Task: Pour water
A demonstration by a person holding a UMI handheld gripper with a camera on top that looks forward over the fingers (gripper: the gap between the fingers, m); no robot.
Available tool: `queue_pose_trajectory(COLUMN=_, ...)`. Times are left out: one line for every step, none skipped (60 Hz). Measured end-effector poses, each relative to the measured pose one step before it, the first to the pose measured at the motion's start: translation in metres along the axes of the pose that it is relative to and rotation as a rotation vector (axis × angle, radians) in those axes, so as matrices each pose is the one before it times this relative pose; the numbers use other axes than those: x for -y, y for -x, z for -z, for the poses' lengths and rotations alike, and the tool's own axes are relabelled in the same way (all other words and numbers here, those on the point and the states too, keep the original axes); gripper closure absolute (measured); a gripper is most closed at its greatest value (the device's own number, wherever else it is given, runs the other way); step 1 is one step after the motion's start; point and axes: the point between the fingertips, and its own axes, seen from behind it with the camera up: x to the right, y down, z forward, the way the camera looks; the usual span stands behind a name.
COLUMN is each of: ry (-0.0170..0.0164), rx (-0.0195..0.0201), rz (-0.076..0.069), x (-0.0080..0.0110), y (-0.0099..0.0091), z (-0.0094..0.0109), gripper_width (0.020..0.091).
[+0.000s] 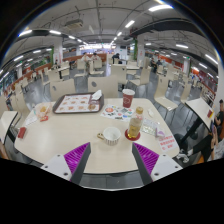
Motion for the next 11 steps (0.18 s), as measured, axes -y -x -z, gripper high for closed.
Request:
queue_pose_trajectory(ry=0.00095, rx=0.00472, rz=-0.0029, x=-0.00074, y=0.00187, z=0.00133, gripper_width=0.0256)
queue_pose_trajectory(ry=0.00012, rx=0.00202, rz=-0.0026, x=-0.00075, y=0.00132, z=0.00101, gripper_width=0.0257)
queue_pose_trajectory(ry=-0.00071, rx=0.00051, rz=-0.0012, x=-0.00129, y=0.00042, z=-0.00251, gripper_width=0.0254)
queue_pose_trajectory(ry=-0.00127, rx=-0.00176, rz=0.0029, x=-0.00038, y=0.00033, z=0.00135, gripper_width=0.0257)
queue_pose_trajectory(ry=-0.00229, rx=-0.0024, rz=0.0036, x=0.00007, y=0.00007, z=0.00104, gripper_width=0.0256)
queue_pose_trajectory(ry=-0.0029, rx=-0.00222, rz=0.0032, x=0.00035, y=0.00011, z=0.00103, gripper_width=0.0254)
queue_pose_trajectory(ry=-0.00101, rx=-0.0014, rz=0.0027, x=0.0001, y=0.00008, z=0.00093, gripper_width=0.0255)
queue_pose_trajectory(ry=0.00123, rx=0.00038, rz=0.0023, x=-0.00022, y=0.00035, z=0.00097, gripper_width=0.0255)
queue_pose_trajectory(ry=0.00047, rx=0.00101, rz=0.002, x=-0.00023, y=0.00056, z=0.00072, gripper_width=0.0253)
queue_pose_trajectory(ry=-0.0014, rx=0.00176, rz=0.0012, x=0.00002, y=0.00068, z=0.00042, gripper_width=0.0256)
queue_pose_trajectory(ry=-0.00116, rx=0.00135, rz=0.0007, x=0.00006, y=0.00042, z=0.00049, gripper_width=0.0256)
